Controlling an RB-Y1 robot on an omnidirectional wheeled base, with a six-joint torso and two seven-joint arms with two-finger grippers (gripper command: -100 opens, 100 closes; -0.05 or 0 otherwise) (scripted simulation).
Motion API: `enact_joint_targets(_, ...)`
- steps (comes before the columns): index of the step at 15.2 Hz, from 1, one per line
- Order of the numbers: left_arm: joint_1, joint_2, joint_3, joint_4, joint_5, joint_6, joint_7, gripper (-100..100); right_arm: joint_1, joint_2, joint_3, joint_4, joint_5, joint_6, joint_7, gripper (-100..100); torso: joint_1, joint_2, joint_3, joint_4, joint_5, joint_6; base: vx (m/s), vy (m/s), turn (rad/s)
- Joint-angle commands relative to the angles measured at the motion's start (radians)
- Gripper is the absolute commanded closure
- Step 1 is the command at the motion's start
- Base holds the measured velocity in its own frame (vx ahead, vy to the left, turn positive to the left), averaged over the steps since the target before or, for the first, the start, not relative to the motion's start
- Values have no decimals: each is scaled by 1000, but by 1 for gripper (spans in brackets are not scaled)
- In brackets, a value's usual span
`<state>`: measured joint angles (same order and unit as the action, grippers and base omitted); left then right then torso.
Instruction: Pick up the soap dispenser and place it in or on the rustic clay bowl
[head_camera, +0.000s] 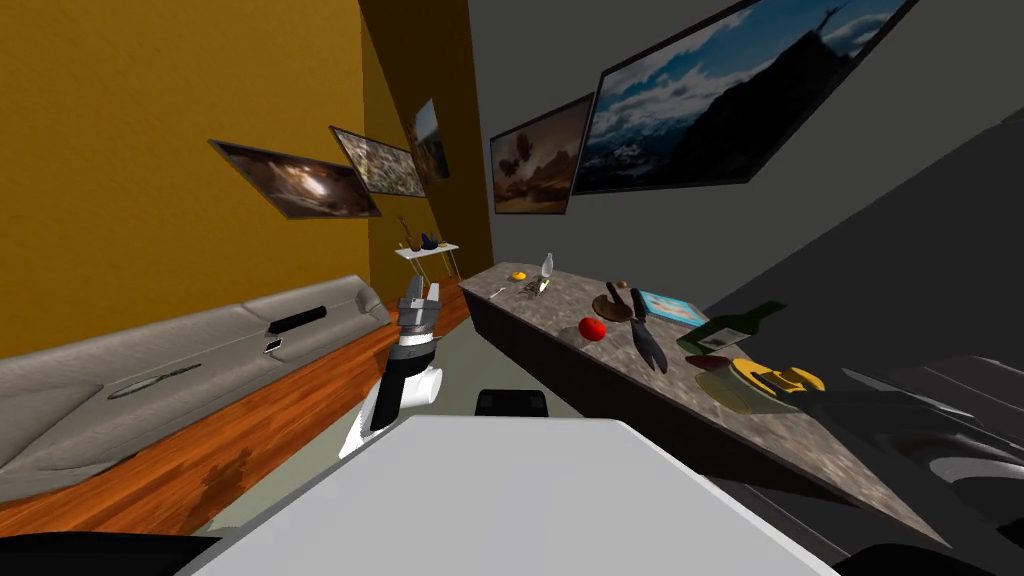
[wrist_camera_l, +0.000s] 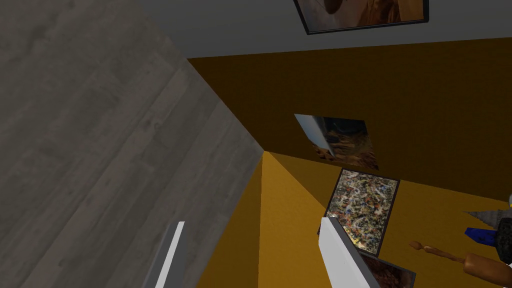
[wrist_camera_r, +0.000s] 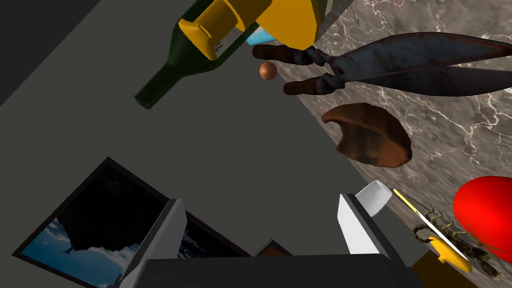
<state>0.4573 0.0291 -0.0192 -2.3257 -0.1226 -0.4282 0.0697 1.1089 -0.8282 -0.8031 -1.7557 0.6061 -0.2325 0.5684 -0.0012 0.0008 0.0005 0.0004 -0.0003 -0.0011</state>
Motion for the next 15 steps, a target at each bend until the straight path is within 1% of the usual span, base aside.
enact_joint_targets(1, 0, 0, 0, 0, 0, 0, 0, 0, 50, -48, -30, 4, 11, -43, -8, -100, 0, 0, 0, 0, 0, 0, -29, -4, 170)
enact_joint_targets(2, 0, 0, 0, 0, 0, 0, 0, 0, 74, -48, -30, 4, 11, -43, -8, -100, 0, 0, 0, 0, 0, -1, -32, -9, 175)
enact_joint_targets(3, 0, 0, 0, 0, 0, 0, 0, 0, 88, -48, -30, 4, 11, -43, -8, -100, -1, 0, 0, 0, 0, -1, -21, -9, 50)
enact_joint_targets(4, 0, 0, 0, 0, 0, 0, 0, 0, 117, -87, -55, 7, 21, -81, -12, -100, -1, 0, 0, 0, 0, 0, -31, -7, 139)
enact_joint_targets(6, 0, 0, 0, 0, 0, 0, 0, 0, 152, -87, -55, 7, 21, -81, -12, -100, -1, 0, 0, 0, 0, -1, -31, -14, 112)
enact_joint_targets(7, 0, 0, 0, 0, 0, 0, 0, 0, 181, -125, -79, 10, 31, -118, -15, -100, -1, 0, 0, 0, 0, 0, -33, -17, 166)
enact_joint_targets(8, 0, 0, 0, 0, 0, 0, 0, 0, 204, -125, -79, 10, 31, -118, -15, -100, -1, 0, 0, 0, 0, -1, -37, -27, 181)
enact_joint_targets(9, 0, 0, 0, 0, 0, 0, 0, 0, 215, -125, -79, 10, 31, -118, -15, -100, -2, 0, 0, 0, 0, -1, -27, -25, 66)
enact_joint_targets(10, 0, 0, 0, 0, 0, 0, 0, 0, 243, -161, -104, 11, 40, -155, -17, -100, -2, 0, 0, 0, -1, 0, -30, -28, 139)
enact_joint_targets(12, 0, 0, 0, 0, 0, 0, 0, 0, 278, -161, -104, 11, 40, -155, -17, -100, -3, 0, 0, 0, -1, -1, -30, -36, 109)
enact_joint_targets(13, 0, 0, 0, 0, 0, 0, 0, 0, 307, -195, -128, 12, 49, -191, -19, -100, -3, 0, 0, 0, -1, 0, -36, -41, 122)
enact_joint_targets(14, 0, 0, 0, 0, 0, 0, 0, 0, 329, -195, -128, 12, 49, -191, -19, -100, -3, 0, 0, 0, -1, -1, -47, -45, 171)
enact_joint_targets(15, 0, 0, 0, 0, 0, 0, 0, 0, 339, -195, -128, 12, 49, -191, -19, -100, -4, 0, 0, 0, -1, -1, -36, -37, 93)
